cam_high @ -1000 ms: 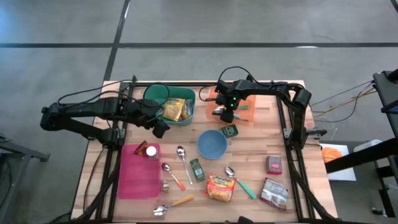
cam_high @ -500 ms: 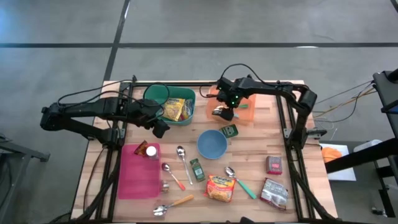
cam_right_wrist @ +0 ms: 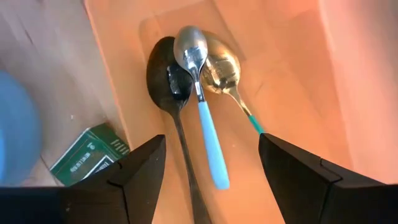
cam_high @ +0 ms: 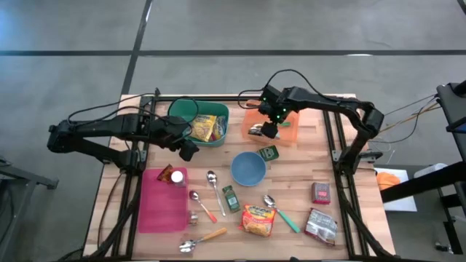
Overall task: Pick & Place Food Item
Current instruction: Put the green seasoning can into the pink bin
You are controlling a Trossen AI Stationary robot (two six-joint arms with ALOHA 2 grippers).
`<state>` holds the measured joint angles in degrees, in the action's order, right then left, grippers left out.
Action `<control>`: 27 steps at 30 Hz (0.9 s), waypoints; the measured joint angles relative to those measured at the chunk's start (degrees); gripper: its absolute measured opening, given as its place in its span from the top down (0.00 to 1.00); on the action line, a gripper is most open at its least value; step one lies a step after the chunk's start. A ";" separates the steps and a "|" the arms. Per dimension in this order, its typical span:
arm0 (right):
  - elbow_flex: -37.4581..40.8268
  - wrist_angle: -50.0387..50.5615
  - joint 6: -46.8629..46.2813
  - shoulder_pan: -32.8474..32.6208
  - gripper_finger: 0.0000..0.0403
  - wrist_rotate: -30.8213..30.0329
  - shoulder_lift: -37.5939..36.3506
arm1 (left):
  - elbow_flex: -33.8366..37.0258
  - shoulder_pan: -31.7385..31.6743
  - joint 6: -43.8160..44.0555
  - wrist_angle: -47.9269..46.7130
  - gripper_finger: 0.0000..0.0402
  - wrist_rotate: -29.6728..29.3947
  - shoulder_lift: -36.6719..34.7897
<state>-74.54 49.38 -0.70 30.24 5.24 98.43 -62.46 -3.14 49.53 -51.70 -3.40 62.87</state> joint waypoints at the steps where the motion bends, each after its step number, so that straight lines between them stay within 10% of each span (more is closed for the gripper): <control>1: 0.00 0.12 -0.55 -0.02 0.37 -0.01 -0.61 | 0.02 0.00 0.01 0.00 0.38 0.00 0.41; 27: 0.83 5.11 -8.65 -6.60 0.37 -4.05 -9.51 | 0.02 5.31 -15.45 0.68 0.38 6.46 9.58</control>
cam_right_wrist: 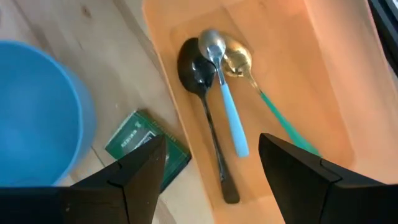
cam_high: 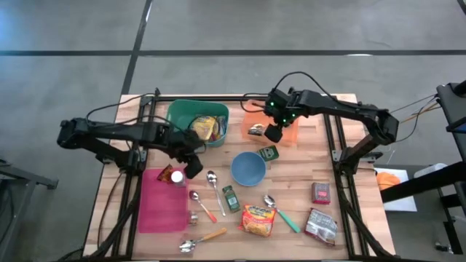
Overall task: Pick & Place Food Item
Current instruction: Put the green seasoning can into the pink bin
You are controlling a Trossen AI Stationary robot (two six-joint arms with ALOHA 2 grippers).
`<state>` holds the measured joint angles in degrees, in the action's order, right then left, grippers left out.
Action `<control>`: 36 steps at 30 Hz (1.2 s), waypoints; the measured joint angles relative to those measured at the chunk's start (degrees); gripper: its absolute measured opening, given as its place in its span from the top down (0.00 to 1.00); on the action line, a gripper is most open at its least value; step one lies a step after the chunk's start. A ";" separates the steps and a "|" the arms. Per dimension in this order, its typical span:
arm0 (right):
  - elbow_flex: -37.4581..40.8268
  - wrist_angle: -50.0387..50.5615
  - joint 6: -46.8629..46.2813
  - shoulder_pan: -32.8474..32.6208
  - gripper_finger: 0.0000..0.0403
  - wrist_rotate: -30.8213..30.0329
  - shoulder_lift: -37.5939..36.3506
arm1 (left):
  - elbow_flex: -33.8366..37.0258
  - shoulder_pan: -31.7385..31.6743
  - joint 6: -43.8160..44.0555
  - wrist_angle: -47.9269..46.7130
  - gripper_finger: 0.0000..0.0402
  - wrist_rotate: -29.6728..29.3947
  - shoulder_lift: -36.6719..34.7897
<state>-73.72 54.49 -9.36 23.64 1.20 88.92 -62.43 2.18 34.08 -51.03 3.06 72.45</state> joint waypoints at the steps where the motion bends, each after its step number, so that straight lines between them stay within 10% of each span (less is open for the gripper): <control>1: 0.10 0.42 -0.15 -0.48 0.37 -0.12 -0.16 | 0.00 0.92 -0.24 0.00 0.38 -0.04 0.13; 25: 9.66 1.86 -25.89 -18.86 0.37 -2.89 -18.98 | -0.02 5.22 4.93 4.91 0.38 -4.15 3.80; 36: 19.96 -4.95 -5.32 -25.91 0.37 -10.87 -20.57 | -0.02 3.62 -0.02 8.38 0.38 -4.71 3.80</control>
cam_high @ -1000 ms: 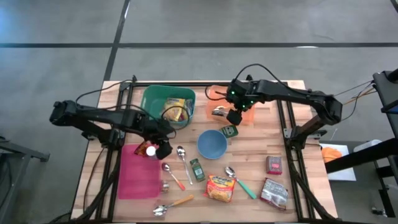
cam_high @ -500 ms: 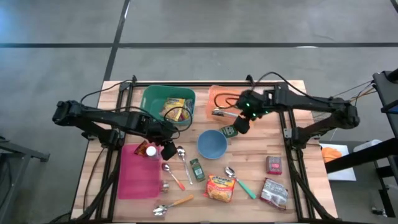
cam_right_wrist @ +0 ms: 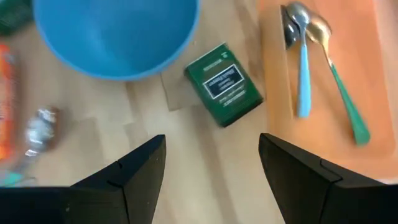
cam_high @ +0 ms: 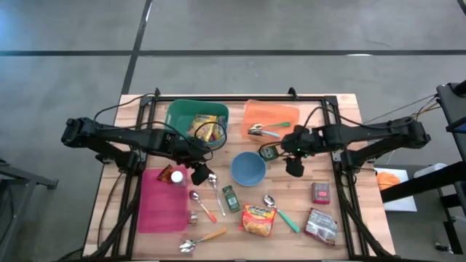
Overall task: Pick & Place Food Item
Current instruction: Put the green seasoning can into the pink bin
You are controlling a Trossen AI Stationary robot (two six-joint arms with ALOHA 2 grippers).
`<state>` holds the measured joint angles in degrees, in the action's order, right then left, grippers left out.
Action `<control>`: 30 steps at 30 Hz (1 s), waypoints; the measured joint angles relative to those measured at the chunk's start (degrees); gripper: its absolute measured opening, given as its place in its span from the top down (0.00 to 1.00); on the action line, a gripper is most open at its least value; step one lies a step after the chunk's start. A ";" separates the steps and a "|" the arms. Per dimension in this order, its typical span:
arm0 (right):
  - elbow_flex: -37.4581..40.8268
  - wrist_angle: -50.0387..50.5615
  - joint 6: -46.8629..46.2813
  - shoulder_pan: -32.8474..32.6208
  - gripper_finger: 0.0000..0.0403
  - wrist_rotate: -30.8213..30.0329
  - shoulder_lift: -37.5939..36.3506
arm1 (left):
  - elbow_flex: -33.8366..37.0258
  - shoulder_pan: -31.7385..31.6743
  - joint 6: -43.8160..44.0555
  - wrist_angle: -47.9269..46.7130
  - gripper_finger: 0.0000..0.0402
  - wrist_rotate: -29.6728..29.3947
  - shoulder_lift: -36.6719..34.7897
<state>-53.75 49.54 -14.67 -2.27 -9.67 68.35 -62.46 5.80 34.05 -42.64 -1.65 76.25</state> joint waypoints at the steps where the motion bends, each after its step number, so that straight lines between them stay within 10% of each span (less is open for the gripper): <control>1: 0.86 -1.31 2.73 0.40 0.37 0.17 0.54 | 0.00 -0.21 0.01 0.01 0.38 0.05 0.00; 30: -2.95 -10.02 42.27 12.60 0.37 9.90 23.25 | 0.00 -0.50 0.47 -0.47 0.38 1.27 -0.02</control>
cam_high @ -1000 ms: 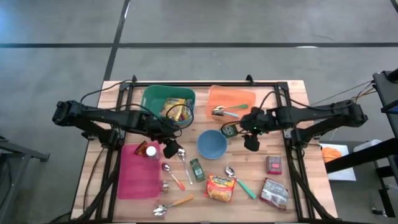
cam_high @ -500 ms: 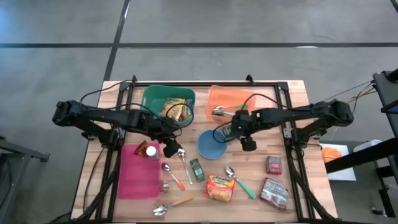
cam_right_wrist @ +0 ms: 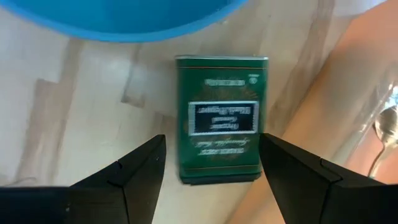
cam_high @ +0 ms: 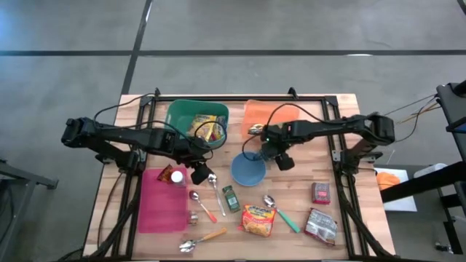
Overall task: Pick & Place Food Item
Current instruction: Put the green seasoning can into the pink bin
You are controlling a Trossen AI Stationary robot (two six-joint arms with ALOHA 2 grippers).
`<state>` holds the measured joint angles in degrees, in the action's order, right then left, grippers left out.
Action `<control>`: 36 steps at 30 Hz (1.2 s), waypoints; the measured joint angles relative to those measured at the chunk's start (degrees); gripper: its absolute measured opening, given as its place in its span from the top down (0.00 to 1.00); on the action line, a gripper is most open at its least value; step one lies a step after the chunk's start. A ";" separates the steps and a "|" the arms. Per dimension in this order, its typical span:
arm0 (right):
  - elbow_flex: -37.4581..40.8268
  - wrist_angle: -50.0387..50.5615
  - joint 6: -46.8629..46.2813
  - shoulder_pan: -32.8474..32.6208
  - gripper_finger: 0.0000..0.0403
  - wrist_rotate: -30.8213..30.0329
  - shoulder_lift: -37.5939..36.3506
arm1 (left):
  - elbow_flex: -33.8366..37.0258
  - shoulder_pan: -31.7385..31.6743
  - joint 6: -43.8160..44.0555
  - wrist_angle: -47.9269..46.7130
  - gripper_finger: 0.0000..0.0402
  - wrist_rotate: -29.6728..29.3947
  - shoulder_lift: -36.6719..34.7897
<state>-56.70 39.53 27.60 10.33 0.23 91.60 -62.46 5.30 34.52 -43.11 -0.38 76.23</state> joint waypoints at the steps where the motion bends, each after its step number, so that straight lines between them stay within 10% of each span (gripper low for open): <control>1: -0.26 0.02 0.57 0.40 0.37 0.05 0.57 | 0.00 0.00 0.02 0.00 0.38 0.00 0.00; 36: -1.72 2.29 -4.31 2.33 0.37 2.07 3.60 | 0.00 -0.24 0.39 -0.22 0.38 1.26 0.00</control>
<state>-58.42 41.82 23.28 12.67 2.30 95.20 -62.46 5.06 34.91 -43.33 0.88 76.23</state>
